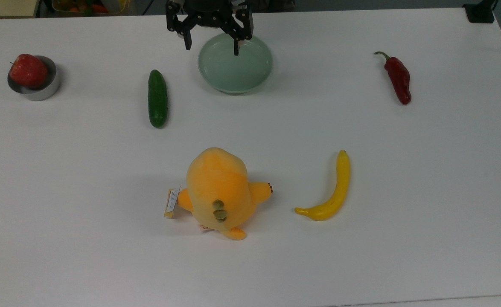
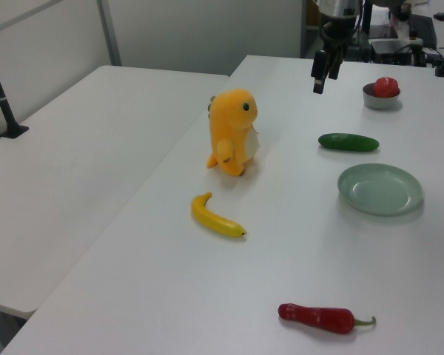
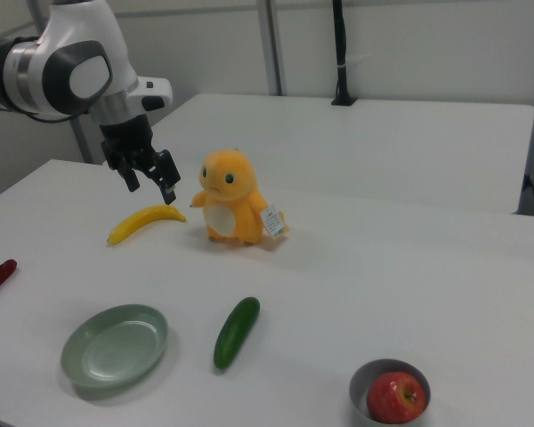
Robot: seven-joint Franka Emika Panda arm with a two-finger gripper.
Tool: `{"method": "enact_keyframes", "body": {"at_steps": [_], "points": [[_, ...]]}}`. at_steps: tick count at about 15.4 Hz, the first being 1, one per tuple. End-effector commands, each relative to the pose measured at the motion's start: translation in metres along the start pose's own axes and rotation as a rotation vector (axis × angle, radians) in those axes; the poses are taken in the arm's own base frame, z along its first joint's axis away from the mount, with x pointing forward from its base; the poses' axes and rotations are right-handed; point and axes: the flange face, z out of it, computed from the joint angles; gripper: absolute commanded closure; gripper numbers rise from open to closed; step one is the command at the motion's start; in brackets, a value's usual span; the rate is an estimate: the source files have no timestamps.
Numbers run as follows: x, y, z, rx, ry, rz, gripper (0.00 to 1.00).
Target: Put the red apple in the bowl
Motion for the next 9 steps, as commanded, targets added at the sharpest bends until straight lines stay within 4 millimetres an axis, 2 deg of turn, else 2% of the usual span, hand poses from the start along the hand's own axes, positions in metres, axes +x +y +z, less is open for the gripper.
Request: {"method": "enact_keyframes", "body": {"at_steps": [1,9], "points": [[-0.0065,-0.008,-0.0029,0.018,-0.019,-0.09,0.0],[-0.0118,-0.0141,0.0023,0.014,-0.058,-0.103,0.0]]}}
